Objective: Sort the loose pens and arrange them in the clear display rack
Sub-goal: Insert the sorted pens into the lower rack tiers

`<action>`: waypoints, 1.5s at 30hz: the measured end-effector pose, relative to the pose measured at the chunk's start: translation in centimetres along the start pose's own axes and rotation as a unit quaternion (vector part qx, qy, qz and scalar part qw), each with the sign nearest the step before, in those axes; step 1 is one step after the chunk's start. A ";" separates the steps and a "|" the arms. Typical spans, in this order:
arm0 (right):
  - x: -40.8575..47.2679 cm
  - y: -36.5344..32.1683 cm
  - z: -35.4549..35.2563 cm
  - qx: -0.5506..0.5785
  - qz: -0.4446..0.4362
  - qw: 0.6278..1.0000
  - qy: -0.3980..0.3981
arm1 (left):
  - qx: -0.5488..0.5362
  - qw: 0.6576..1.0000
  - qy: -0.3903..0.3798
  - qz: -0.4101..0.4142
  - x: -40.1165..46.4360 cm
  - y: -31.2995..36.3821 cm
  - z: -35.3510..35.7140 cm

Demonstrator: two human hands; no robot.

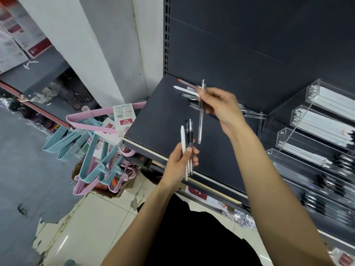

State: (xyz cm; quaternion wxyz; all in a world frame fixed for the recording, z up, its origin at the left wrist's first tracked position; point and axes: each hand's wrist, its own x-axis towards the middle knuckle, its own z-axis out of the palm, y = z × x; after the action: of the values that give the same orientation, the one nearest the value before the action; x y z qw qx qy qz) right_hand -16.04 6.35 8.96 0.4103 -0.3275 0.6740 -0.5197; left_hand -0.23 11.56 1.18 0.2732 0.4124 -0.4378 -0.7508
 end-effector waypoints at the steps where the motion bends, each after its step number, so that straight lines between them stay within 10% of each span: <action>1: -0.2 0.3 -0.2 -0.028 0.010 0.999 -0.016 | -0.042 0.999 0.017 -0.015 0.3 0.1 -0.3; 13: -1.2 3.2 0.5 -0.245 0.061 0.967 -0.035 | -0.174 0.982 -0.037 -0.062 1.7 1.9 1.0; 32: -6.9 4.5 -14.3 -0.220 0.034 0.968 -0.115 | -0.239 0.953 -0.097 -0.159 -1.3 -1.6 14.8; 45: -23.6 12.8 -28.7 -0.183 -0.053 0.977 0.091 | -0.167 0.980 0.001 -0.106 -8.6 -10.3 27.9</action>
State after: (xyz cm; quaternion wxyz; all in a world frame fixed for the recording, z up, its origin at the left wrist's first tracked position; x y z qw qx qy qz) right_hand -31.33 42.36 5.08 0.2523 -0.3843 0.7736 -0.4362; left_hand -20.28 35.01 3.04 0.2574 0.4058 -0.2599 -0.8376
